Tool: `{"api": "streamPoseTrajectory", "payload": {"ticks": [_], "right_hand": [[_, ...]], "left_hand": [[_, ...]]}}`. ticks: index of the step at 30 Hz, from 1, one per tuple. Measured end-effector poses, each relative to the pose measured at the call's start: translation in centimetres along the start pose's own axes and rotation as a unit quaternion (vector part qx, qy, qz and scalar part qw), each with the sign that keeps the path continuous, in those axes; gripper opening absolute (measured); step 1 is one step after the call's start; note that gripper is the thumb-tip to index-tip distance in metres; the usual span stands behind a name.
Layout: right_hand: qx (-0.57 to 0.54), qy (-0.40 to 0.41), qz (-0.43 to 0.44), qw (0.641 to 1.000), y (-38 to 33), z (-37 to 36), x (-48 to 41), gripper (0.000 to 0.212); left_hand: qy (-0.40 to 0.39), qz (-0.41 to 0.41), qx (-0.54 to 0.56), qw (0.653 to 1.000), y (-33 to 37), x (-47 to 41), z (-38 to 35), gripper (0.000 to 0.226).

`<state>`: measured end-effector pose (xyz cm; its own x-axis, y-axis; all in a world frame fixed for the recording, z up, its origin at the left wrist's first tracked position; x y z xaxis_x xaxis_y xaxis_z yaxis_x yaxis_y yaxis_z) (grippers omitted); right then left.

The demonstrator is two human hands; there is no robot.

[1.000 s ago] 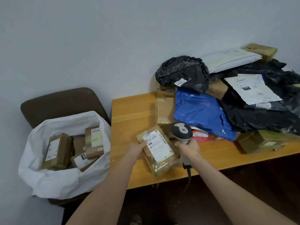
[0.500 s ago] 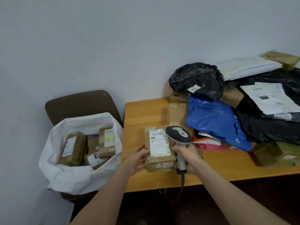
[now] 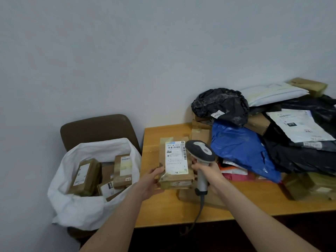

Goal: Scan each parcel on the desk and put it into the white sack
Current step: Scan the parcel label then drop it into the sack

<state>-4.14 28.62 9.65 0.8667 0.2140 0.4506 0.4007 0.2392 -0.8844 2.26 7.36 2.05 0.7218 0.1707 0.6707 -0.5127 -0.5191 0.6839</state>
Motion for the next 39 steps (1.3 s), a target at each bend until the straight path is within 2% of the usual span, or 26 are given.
{"api": "streamPoseTrajectory", "payload": {"ticks": [6,9,14,22,31,39], "right_hand": [[0.041,0.093,-0.01,0.995,1.4,1.0,1.1,0.026],[0.024,0.066,-0.007,0.997,1.8,0.6,2.2,0.003],[0.014,0.054,-0.016,0.998,1.8,-0.9,3.8,0.007],[0.005,0.043,-0.027,0.999,1.4,-1.6,4.7,0.012],[-0.007,0.038,-0.036,0.999,1.4,-2.0,5.1,0.009],[-0.008,0.035,-0.036,0.999,1.0,-2.3,4.9,0.009]], "left_hand": [[0.044,-0.073,0.007,0.996,0.2,-0.6,-0.7,0.057],[0.059,-0.107,-0.01,0.992,-0.1,-1.4,-0.3,0.067],[0.079,-0.134,-0.049,0.987,-0.5,-2.2,-0.1,0.075],[0.091,-0.131,-0.056,0.986,-0.8,-2.6,0.5,0.083],[0.099,-0.128,-0.057,0.985,-0.8,-2.6,1.3,0.074],[0.108,-0.139,-0.048,0.983,-0.7,-2.4,1.5,0.075]]}}
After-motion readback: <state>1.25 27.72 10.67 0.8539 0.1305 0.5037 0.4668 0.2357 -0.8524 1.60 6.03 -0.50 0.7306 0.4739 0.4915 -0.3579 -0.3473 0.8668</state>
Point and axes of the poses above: each hand's wrist, its own x-axis away from the middle knuckle, its own z-axis out of the back of the hand, y = z × x, the point moved 6 cm from there along -x, towards the middle knuckle, and after that the axes turned 9 degrees about x, right-handed, at the moved point
